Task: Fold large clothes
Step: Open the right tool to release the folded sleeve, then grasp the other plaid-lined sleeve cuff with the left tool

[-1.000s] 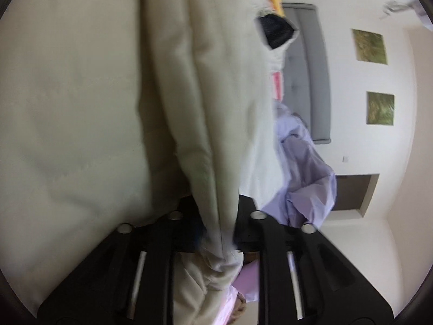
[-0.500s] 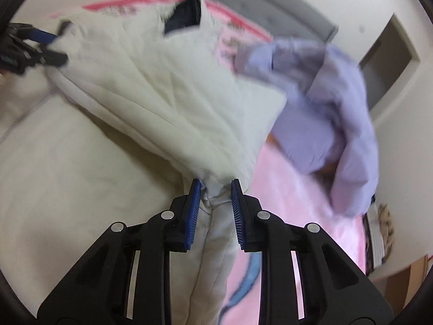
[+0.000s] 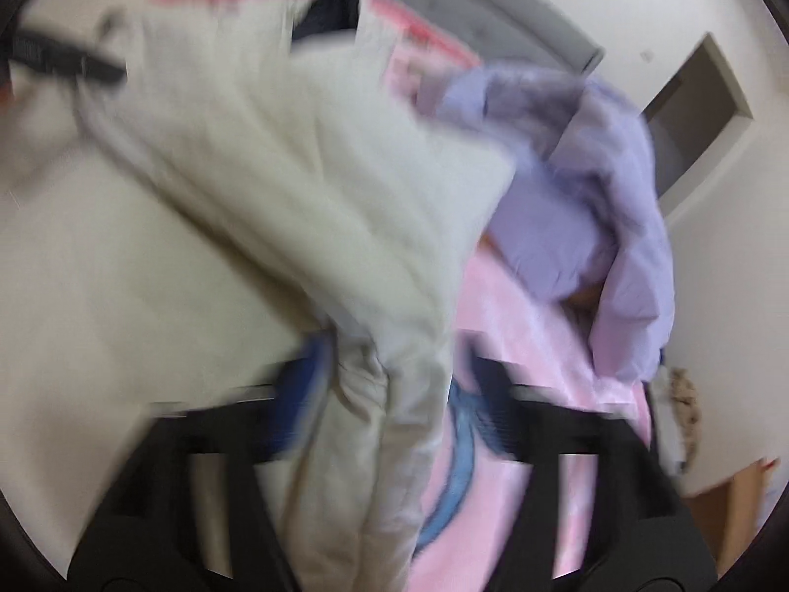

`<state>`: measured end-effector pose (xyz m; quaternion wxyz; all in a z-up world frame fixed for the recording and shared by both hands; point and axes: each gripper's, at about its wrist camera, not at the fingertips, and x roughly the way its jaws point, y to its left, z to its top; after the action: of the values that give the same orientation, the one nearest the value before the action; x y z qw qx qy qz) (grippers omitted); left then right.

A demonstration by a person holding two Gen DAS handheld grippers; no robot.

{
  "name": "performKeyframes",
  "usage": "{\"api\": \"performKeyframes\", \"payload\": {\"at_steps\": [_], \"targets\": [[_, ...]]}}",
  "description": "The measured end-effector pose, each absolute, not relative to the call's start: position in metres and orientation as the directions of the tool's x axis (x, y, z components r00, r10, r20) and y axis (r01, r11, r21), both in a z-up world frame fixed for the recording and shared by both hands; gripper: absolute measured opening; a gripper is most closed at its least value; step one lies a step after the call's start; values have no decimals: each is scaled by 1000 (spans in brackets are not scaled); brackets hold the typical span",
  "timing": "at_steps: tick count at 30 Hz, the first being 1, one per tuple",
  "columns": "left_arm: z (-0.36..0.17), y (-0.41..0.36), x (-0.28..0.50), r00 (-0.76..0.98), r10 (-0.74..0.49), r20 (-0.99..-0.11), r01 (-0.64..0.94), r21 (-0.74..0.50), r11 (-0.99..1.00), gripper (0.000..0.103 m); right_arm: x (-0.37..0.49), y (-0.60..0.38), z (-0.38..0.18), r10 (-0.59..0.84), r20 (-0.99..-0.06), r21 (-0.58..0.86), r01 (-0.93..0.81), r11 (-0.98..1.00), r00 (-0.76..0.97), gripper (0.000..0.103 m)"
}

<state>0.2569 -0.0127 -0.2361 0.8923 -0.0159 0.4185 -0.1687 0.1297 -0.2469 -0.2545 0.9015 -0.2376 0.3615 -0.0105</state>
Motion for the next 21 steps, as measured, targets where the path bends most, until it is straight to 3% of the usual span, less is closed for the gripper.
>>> {"api": "performKeyframes", "payload": {"at_steps": [2, 5, 8, 11, 15, 21], "targets": [[-226, 4, 245, 639, -293, -711, 246, -172, 954, 98, 118, -236, -236, -168, -587, -450, -146, 881, 792, 79], [-219, 36, 228, 701, -178, -690, 135, -117, 984, 98, 107, -211, -217, -163, -527, -492, -143, 859, 834, 94], [-217, 81, 209, 707, -111, -698, 39, -118, 992, 98, 95, -185, -205, -136, -460, -509, -135, 850, 877, 95], [-213, 147, 192, 697, -23, -717, -101, -130, 986, 98, 91, -164, -197, -130, -465, -493, -134, 860, 876, 95], [-215, 254, 172, 706, -16, -708, -243, -263, 933, 98, 80, -148, -186, -124, -448, -429, -91, 899, 885, 95], [-229, 405, 156, 719, -6, -695, -408, -428, 806, 98, 82, -142, -197, -135, -516, -337, -57, 940, 846, 95]]}}
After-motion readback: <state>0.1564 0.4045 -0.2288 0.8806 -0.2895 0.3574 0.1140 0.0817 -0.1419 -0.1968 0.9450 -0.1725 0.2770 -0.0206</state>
